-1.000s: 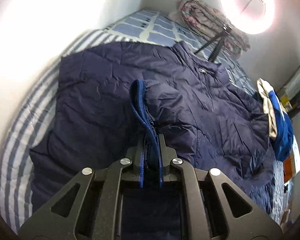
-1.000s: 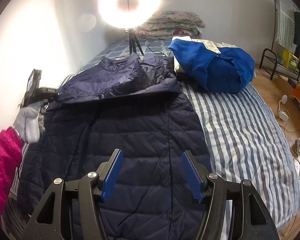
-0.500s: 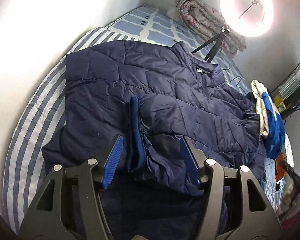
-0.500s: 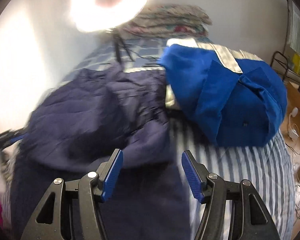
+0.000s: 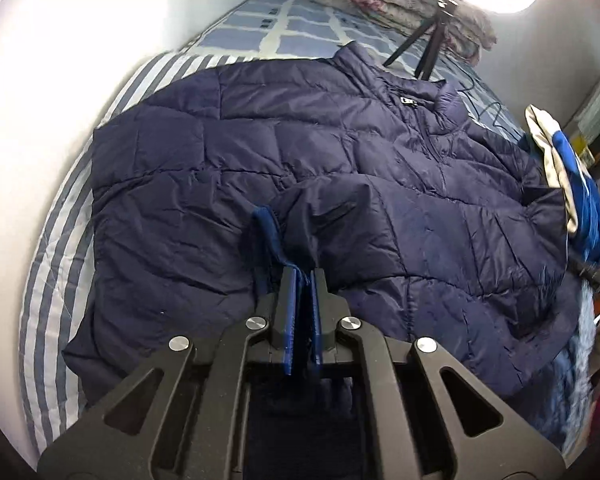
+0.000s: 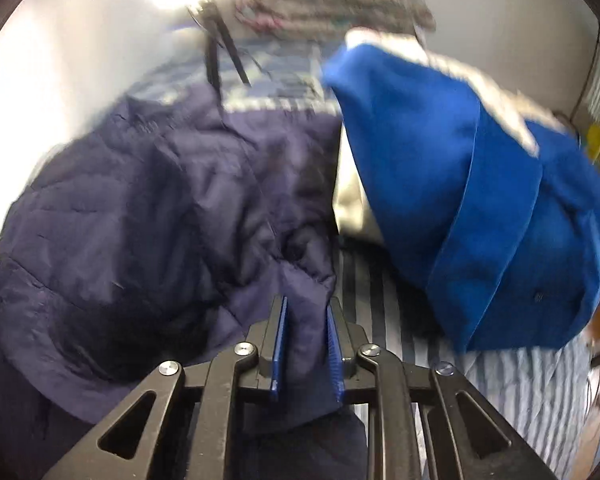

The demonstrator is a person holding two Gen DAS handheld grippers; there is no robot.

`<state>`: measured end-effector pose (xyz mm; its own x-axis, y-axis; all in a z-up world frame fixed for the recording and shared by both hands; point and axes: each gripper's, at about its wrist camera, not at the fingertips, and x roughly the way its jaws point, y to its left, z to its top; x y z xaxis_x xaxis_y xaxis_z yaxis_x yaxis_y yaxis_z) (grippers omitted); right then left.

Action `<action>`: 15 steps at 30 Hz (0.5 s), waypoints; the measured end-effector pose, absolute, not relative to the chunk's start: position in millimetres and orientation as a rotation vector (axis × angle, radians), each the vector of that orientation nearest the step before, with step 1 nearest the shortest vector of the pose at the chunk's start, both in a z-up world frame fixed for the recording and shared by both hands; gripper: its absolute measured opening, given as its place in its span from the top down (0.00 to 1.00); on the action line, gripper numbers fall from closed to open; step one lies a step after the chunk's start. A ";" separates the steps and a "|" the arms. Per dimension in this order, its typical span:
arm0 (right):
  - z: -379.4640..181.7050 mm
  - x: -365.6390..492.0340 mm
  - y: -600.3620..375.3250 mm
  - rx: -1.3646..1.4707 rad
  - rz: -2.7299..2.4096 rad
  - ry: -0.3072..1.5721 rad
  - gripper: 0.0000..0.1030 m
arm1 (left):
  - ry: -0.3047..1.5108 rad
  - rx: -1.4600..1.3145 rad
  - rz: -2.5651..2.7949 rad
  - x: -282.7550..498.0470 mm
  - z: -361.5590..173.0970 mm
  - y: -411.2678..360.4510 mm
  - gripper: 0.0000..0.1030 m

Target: Fold large clothes

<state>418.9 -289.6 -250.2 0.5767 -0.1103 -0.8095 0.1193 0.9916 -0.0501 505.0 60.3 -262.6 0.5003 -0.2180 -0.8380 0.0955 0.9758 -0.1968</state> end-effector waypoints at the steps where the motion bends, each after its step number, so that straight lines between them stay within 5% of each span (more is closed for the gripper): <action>1: -241.9 417.7 -287.4 0.017 -0.118 0.918 0.65 | 1.022 -0.110 -0.192 502.6 -263.2 58.6 0.98; 6: -204.8 422.5 -267.5 0.056 -0.025 0.811 0.38 | 0.971 -0.080 -0.193 490.1 -257.0 57.4 0.99; 11: -221.4 459.3 -243.3 0.058 0.092 0.900 0.38 | 0.923 -0.040 -0.191 483.7 -243.3 52.5 0.99; 12: -229.2 468.0 -237.2 0.035 0.085 0.921 0.59 | 0.910 -0.015 -0.190 482.3 -240.3 49.9 0.99; 13: -235.8 474.3 -232.6 0.018 0.080 0.941 0.96 | 0.903 0.003 -0.189 481.7 -238.4 48.2 0.99; 15: -249.2 485.7 -227.2 0.016 0.051 0.976 1.00 | 0.890 0.013 -0.185 481.4 -234.6 48.1 0.99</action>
<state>485.7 -227.2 -249.2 0.5595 0.0508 -0.8273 -0.0361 0.9987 0.0370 481.4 48.1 -234.6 0.6148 -0.1554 -0.7732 0.1664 0.9839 -0.0654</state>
